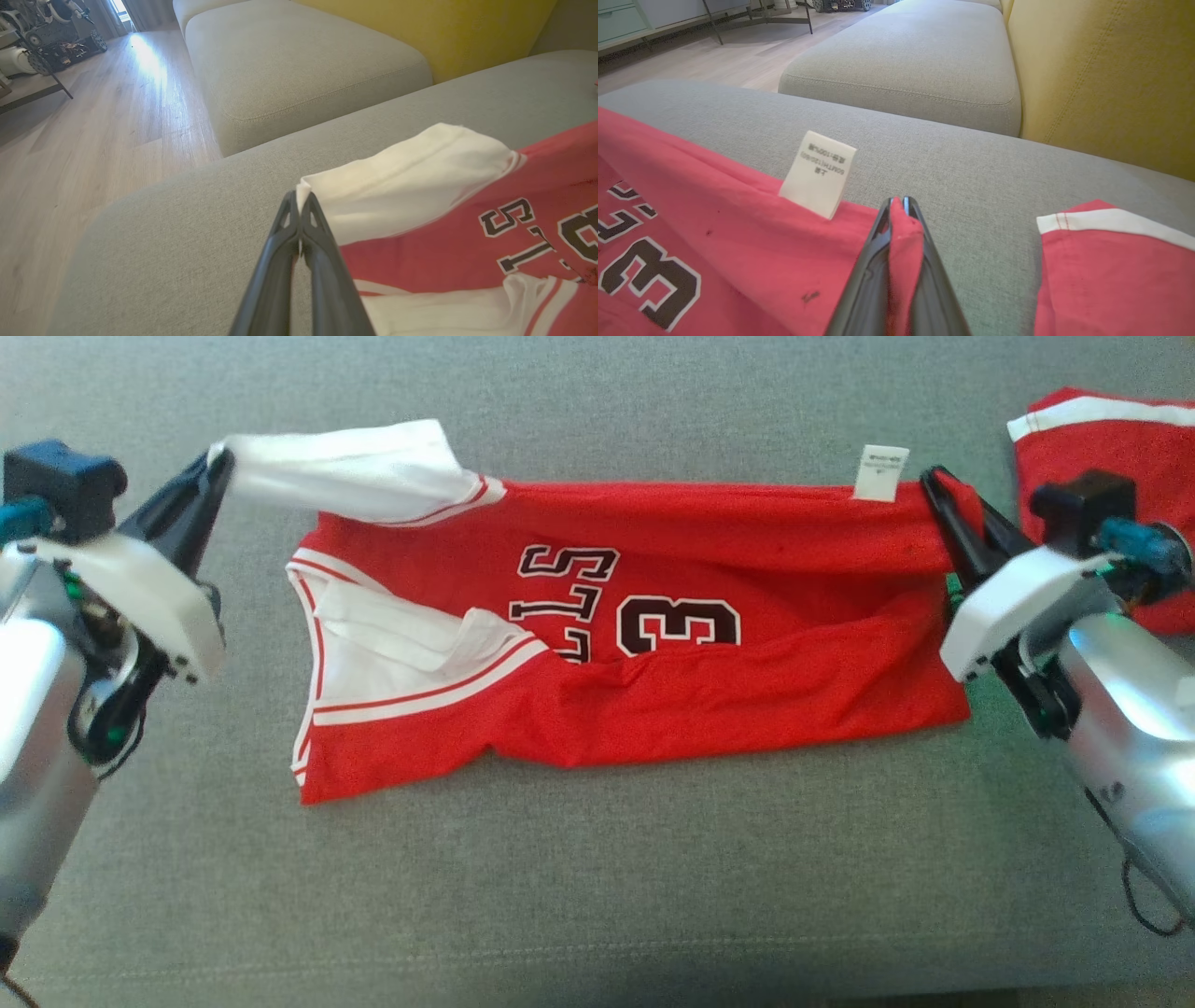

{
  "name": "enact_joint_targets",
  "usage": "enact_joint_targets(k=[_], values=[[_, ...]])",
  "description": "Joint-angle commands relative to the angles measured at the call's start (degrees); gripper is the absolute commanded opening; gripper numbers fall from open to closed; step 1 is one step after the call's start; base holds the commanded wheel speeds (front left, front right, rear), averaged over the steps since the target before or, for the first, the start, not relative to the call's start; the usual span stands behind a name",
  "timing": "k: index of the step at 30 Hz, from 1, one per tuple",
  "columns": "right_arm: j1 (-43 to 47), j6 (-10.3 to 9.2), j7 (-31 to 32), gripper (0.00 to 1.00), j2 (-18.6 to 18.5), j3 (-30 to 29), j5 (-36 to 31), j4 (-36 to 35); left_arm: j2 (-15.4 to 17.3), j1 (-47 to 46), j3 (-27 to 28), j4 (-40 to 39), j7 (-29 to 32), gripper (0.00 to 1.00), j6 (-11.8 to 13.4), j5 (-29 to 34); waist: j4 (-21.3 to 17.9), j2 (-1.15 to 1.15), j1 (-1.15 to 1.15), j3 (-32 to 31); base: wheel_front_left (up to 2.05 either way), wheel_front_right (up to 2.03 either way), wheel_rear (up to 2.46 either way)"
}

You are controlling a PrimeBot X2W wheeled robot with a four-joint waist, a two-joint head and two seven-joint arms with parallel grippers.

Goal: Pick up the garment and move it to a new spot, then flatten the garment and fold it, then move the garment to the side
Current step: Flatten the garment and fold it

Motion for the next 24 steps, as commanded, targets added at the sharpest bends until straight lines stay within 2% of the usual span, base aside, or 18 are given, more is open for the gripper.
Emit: enact_joint_targets(k=[1,12,24], values=[[0.9,0.37,-0.7,0.00,-1.6,0.5,0.7,-1.5,3.8,-1.1,2.3,-2.1,0.2,0.00,0.7,-0.5,0.2,0.00,0.00,-0.7,0.00,0.00,0.00],[7.2,0.37,4.3,0.00,-6.1,4.1,4.7,-8.1,9.2,8.4,0.6,-12.8,5.0,0.00,3.2,-2.0,0.4,0.00,0.00,-3.3,0.00,0.00,0.00],[9.2,0.37,10.1,0.00,-9.2,4.7,7.3,-12.7,12.6,13.9,-2.1,-19.1,9.8,0.00,3.6,-2.8,0.4,0.00,0.00,-3.4,0.00,0.00,0.00]])
